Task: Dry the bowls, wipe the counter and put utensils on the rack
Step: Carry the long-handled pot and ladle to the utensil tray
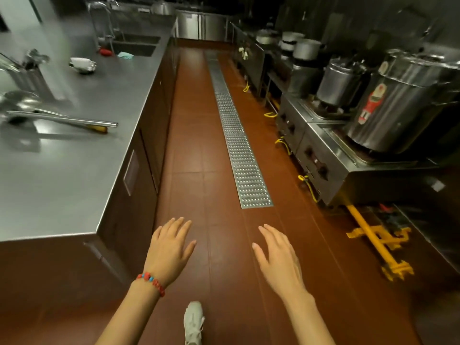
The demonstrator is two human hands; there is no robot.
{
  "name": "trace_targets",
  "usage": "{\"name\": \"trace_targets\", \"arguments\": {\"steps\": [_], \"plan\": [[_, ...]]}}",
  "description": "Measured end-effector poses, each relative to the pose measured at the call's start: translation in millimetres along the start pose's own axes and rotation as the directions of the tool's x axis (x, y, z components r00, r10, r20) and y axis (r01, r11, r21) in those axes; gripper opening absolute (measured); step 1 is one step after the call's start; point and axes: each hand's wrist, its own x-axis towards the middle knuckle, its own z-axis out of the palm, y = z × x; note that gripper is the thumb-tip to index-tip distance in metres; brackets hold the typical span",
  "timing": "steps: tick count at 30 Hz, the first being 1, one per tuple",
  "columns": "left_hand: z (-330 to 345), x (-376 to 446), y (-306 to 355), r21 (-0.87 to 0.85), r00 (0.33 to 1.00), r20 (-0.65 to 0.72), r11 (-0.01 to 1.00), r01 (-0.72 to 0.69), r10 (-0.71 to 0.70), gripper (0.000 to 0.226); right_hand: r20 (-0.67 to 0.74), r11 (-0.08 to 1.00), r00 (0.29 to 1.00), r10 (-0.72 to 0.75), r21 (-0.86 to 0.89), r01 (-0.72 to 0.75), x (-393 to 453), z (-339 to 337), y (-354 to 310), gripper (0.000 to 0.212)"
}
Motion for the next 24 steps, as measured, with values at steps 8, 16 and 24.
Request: {"name": "trace_targets", "arguments": {"steps": [8,16,24], "plan": [[-12,195,-88,0.068,0.997,0.017,0.995,0.067,-0.069,0.055,0.004,0.994,0.995,-0.1,0.047,0.1,224,28,-51,0.047],[-25,358,-141,0.051,0.992,-0.021,0.991,0.127,-0.126,0.065,0.023,0.984,0.988,-0.154,0.091,0.151,412,46,-79,0.048],[-16,516,-195,0.074,0.959,-0.083,0.958,0.276,-0.27,0.064,0.06,0.959,0.958,-0.28,0.067,0.276,618,79,-94,0.047]]}}
